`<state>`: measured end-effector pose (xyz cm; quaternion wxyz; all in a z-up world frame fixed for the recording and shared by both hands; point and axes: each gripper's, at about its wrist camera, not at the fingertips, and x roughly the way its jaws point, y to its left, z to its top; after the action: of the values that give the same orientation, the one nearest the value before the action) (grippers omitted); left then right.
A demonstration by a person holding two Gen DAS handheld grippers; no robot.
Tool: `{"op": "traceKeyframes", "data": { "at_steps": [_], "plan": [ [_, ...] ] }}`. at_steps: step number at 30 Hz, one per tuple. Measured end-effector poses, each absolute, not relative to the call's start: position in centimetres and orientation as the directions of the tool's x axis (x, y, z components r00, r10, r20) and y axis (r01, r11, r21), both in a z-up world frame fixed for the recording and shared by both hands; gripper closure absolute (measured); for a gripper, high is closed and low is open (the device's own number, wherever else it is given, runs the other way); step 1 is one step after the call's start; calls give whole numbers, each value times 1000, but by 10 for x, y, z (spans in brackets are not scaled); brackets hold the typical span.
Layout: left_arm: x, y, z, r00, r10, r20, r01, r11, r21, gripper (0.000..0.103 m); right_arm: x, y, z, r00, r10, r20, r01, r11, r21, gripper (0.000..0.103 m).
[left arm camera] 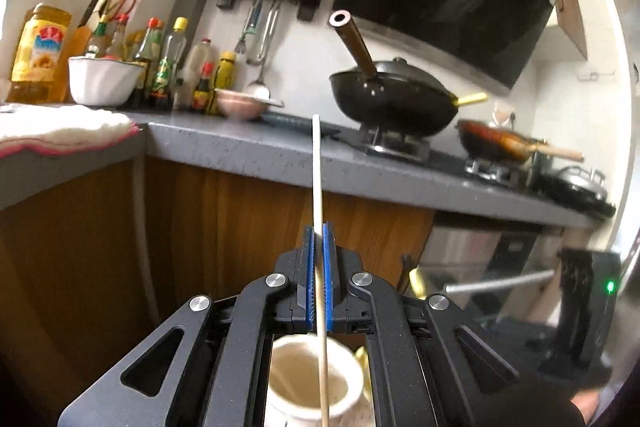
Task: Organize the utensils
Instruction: 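Carry the chopstick and yellow utensil up over the ceramic holder pots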
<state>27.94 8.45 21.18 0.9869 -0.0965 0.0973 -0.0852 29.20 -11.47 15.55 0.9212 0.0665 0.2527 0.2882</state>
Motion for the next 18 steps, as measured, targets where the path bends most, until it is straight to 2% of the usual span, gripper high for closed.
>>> {"op": "traceKeyframes", "data": {
  "at_steps": [7,18],
  "plan": [
    [306,74,182,981,-131,-140,99,972,-214,99,306,-109,139,751,525,-401,-467,851,240,93],
    [294,69,151,988,-93,-126,73,985,-157,99,305,-106,122,788,502,-357,-454,865,213,93]
  ]
}}
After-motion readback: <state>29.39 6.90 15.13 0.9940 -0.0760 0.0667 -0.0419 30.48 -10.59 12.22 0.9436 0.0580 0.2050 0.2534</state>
